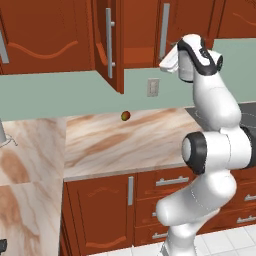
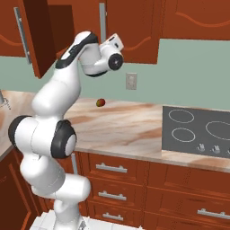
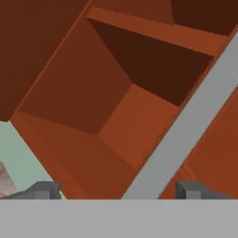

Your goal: Close all open cabinet doors.

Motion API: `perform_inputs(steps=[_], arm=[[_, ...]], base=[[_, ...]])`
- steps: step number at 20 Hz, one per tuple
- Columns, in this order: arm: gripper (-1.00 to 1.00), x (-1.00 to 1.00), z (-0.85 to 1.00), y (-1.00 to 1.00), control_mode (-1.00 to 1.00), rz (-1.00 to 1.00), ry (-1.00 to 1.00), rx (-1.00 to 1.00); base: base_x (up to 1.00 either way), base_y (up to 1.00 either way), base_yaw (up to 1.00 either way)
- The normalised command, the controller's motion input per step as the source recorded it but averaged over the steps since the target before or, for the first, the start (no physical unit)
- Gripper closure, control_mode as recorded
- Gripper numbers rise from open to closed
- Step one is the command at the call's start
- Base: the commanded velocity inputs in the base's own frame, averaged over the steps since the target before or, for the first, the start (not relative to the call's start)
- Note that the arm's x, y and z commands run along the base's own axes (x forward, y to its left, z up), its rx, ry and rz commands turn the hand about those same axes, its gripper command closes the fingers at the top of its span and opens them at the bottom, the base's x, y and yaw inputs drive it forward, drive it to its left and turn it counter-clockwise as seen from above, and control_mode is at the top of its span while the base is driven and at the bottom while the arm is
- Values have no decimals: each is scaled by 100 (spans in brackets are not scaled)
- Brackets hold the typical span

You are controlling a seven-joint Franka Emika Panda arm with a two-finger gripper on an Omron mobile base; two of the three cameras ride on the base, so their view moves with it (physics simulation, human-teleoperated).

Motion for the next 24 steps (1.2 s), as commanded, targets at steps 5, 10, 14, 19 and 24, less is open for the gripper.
perform_inputs(steps=[5, 10, 14, 19, 24], arm=[[-100, -21, 24, 53, -100, 1, -7, -14], [-100, -39, 25, 54, -100, 0, -11, -25], [-100, -83, 21, 33, -100, 0, -23, -29], [-100, -100, 3, 21, -100, 0, -34, -24], [-100, -99, 4, 29, -100, 0, -39, -22]], base=[[0, 0, 0], [0, 0, 0], [0, 0, 0], [0, 0, 0], [0, 0, 0]])
